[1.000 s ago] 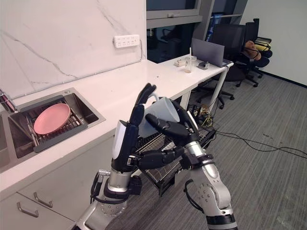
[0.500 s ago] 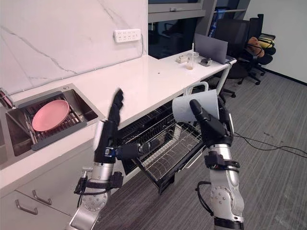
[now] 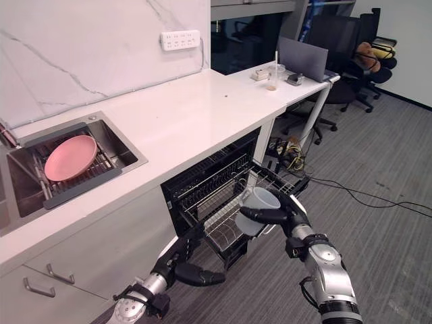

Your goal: Walk over to the sink, pick up the cup, carry it to the dishwasher, place the cup inside the dishwasher, then close the dishwasher door

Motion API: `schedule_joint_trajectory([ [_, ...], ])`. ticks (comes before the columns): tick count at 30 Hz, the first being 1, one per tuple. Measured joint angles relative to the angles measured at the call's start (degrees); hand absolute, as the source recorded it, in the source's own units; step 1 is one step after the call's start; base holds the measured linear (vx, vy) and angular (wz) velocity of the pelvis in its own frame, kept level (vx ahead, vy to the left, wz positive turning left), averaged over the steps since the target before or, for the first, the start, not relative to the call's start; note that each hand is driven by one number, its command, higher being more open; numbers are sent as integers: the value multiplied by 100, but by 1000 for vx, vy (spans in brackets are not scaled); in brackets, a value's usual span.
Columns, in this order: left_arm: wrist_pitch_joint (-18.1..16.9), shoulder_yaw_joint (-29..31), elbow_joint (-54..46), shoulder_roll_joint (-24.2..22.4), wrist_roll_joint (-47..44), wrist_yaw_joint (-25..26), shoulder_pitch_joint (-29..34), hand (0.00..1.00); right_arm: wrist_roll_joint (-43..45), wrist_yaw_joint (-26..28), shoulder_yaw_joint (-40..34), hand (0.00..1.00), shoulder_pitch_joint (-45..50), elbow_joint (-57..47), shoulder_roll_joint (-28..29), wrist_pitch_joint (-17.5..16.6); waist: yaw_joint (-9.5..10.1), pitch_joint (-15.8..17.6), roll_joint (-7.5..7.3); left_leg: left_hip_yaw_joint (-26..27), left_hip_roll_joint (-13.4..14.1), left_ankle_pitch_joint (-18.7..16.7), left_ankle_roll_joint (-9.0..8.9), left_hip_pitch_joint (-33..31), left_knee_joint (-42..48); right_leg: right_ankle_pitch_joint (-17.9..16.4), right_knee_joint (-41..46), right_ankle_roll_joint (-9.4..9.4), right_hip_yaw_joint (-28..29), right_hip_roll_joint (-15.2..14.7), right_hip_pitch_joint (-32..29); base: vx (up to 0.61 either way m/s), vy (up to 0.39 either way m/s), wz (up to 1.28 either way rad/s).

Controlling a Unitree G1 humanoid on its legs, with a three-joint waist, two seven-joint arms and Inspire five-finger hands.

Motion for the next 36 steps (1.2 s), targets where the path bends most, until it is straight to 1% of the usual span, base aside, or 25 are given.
schedule_joint_trajectory([
  [5, 9, 257, 456, 53, -8, -4, 327, 100, -223, -72, 167, 0, -436, 749, -126, -7, 47, 133, 126, -225, -36, 95, 7, -27, -8, 7, -1, 18, -228, -31, 62, -75, 0, 25],
  [9, 12, 460, 828, 36, -127, -20, 393, 100, -451, -201, 288, 0, -1034, 1542, -177, -78, 251, 309, 161, -431, -42, 187, 4, -128, -34, 6, -24, 25, -445, -28, 59, -82, 2, 26],
  [10, 15, 500, 876, 30, -126, -27, 391, 100, -487, -230, 322, 0, -1169, 1679, -186, -92, 271, 344, 165, -466, -45, 206, 10, -149, -34, 6, -28, 25, -480, -28, 57, -63, 15, 32],
  [12, 10, 630, 908, 19, -127, -47, 382, 100, -668, -337, 471, 0, -1631, 2116, -265, -142, 332, 486, 176, -556, -51, 260, 2, -270, -33, 13, -32, 33, -582, -28, -12, -61, 21, 28],
  [14, -5, 750, 953, -15, -150, -57, 219, 100, -796, -442, 550, 0, -2265, 2546, -469, -212, 481, 760, 232, -673, -60, 384, 29, -541, -29, 90, -31, 13, -698, -28, -215, -46, 30, 27],
  [15, -13, 776, 998, -31, -190, -56, 178, 100, -837, -474, 566, 0, -2417, 2661, -518, -224, 528, 831, 254, -696, -62, 418, 48, -594, -18, 126, -30, -14, -716, -28, -245, -16, 37, 25],
  [16, -13, 837, 1066, -62, -223, -55, 75, 100, -857, -534, 640, 0, -2717, 2891, -618, -230, 603, 985, 271, -761, -72, 486, 77, -678, -7, 168, -12, -44, -783, -31, -292, 2, 33, 29],
  [17, -13, 893, 1086, -69, -271, -50, -25, 100, -898, -564, 651, 0, -2965, 3107, -673, -234, 651, 1122, 261, -815, -74, 525, 87, -747, -4, 197, -5, -55, -833, -27, -323, 10, 30, 28],
  [18, -14, 910, 1093, -65, -291, -48, -47, 100, -906, -568, 653, 0, -3077, 3221, -705, -234, 708, 1159, 252, -827, -73, 537, 96, -791, -4, 206, -5, -59, -832, -24, -361, 18, 21, 19],
  [20, -48, 981, 1097, -82, -318, -16, -219, 100, -919, -568, 686, 0, -3417, 3505, -915, -235, 926, 1316, 238, -879, -80, 569, 113, -915, -2, 233, -2, -67, -871, -22, -456, 27, 16, 12],
  [23, -122, 1116, 1093, -82, -506, 72, -325, 100, -1090, -568, 810, 0, -3799, 3674, -1072, -247, 998, 1428, 201, -927, -90, 590, 126, -1044, -1, 260, 0, -69, -907, -28, -555, 24, 16, 9],
  [24, -160, 1212, 1076, -82, -534, 75, -378, 100, -1129, -576, 861, 0, -3947, 3720, -1146, -283, 1026, 1536, 186, -935, -93, 596, 127, -1062, 1, 269, 8, -71, -910, -31, -569, 17, 9, 6],
  [26, -176, 1344, 1073, -80, -556, 80, -468, 100, -1257, -594, 862, 0, -4142, 3858, -1218, -369, 1095, 1653, 178, -954, -86, 601, 130, -1132, 6, 269, 67, -71, -912, -37, -654, -3, 10, 6],
  [28, -180, 1423, 1058, -73, -626, 90, -530, 100, -1346, -601, 865, 0, -4305, 4025, -1262, -378, 1117, 1731, 172, -1003, -84, 608, 121, -1217, 10, 269, 118, -71, -911, -45, -733, 4, 14, 14],
  [29, -182, 1471, 1023, -57, -627, 127, -572, 100, -1359, -601, 870, 0, -4418, 4158, -1289, -380, 1130, 1863, 179, -1057, -78, 611, 113, -1239, 26, 269, 166, -71, -911, -48, -739, 6, 17, 20],
  [30, -179, 1493, 1018, -40, -629, 149, -599, 100, -1391, -600, 871, 0, -4446, 4217, -1293, -388, 1139, 1911, 178, -1090, -71, 608, 110, -1275, 45, 269, 192, -71, -908, -46, -759, 8, 17, 20],
  [32, -179, 1509, 1018, -16, -638, 173, -648, 100, -1474, -596, 878, 0, -4473, 4319, -1294, -396, 1206, 1927, 182, -1117, -59, 608, 109, -1386, 87, 269, 236, -72, -891, -44, -857, 15, 5, 9],
  [33, -179, 1509, 1009, 7, -654, 182, -698, 100, -1506, -576, 898, 0, -4518, 4451, -1294, -399, 1274, 1946, 194, -1126, -52, 612, 113, -1473, 130, 269, 261, -72, -884, -44, -929, 27, -4, 6],
  [35, -178, 1513, 930, 47, -755, 185, -710, 100, -1515, -547, 985, 0, -4609, 4581, -1285, -398, 1289, 2035, 211, -1154, -50, 616, 121, -1525, 198, 269, 273, -72, -886, -43, -934, 36, -9, 12],
  [36, -174, 1514, 887, 67, -758, 189, -719, 100, -1516, -548, 999, 100, -4613, 4588, -1285, -398, 1297, 2049, 216, -1189, -50, 606, 110, -1595, 245, 269, 273, -73, -886, -41, -960, 24, -8, 14],
])
